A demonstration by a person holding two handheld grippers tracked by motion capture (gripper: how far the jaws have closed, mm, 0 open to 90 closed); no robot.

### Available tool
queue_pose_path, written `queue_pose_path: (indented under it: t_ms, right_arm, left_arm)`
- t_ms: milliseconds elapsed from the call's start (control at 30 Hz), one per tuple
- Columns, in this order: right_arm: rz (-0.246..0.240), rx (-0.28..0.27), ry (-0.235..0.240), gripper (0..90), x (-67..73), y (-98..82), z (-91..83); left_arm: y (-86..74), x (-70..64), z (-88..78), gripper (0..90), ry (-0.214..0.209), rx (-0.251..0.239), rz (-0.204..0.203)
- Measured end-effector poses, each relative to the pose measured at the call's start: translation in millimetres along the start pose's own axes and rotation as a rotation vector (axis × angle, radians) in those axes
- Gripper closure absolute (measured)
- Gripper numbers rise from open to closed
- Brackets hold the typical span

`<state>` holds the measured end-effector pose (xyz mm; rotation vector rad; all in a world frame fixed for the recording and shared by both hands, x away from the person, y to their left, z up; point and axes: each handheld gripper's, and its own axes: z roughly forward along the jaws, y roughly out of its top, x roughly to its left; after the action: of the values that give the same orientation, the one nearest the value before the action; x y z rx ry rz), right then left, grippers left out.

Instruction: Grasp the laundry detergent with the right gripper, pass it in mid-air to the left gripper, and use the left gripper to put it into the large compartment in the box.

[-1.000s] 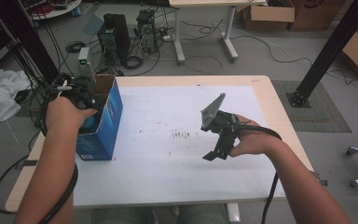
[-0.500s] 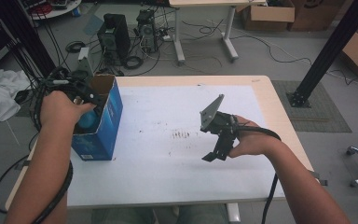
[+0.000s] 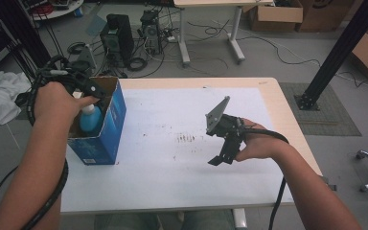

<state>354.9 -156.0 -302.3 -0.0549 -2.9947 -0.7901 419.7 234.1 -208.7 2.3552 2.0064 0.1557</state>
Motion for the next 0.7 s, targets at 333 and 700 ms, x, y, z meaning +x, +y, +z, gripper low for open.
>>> queue_pose_path:
  t_ms: [333, 700]
  right_arm:
    - [0.0, -0.011, -0.007, 0.0, -0.1, 0.4, -1.0]
    - [0.004, -0.017, -0.014, 0.0, 0.2, -1.2, -3.1]
  left_arm:
    - [1.9, -10.1, -17.7, 6.5, 0.013, -0.017, 0.032]
    - [7.5, -34.6, -27.0, 3.4, 0.01, -0.044, 0.127]
